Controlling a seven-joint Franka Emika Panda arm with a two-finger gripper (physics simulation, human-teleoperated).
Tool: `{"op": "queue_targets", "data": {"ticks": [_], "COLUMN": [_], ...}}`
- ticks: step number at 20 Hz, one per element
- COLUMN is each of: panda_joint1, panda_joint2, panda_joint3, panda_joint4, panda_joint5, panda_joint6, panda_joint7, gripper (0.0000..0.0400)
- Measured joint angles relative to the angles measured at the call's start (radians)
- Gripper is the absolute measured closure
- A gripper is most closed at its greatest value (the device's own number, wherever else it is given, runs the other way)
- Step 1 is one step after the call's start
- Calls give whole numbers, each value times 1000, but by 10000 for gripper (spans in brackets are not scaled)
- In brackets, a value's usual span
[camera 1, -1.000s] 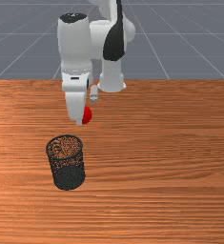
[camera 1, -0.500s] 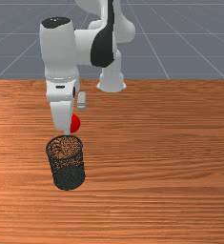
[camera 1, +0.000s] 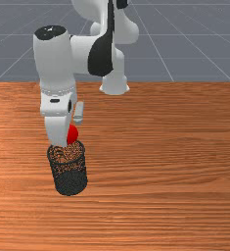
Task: Put the ball into the container
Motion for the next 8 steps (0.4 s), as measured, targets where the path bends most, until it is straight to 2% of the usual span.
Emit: {"op": "queue_targets", "data": {"ticks": [2, 6, 7, 8], "panda_joint1": [2, 1, 1, 0], "panda_joint2": [55, 107, 97, 93], "panda_joint3": [-2, 0, 2, 3], "panda_joint4": [45, -3, -28, -38], "panda_joint5": [-4, 0, 3, 5], "panda_joint6": [-22, 87, 124, 142], "panda_joint7": [3, 1, 0, -3], "gripper": [120, 121, 97, 107]}}
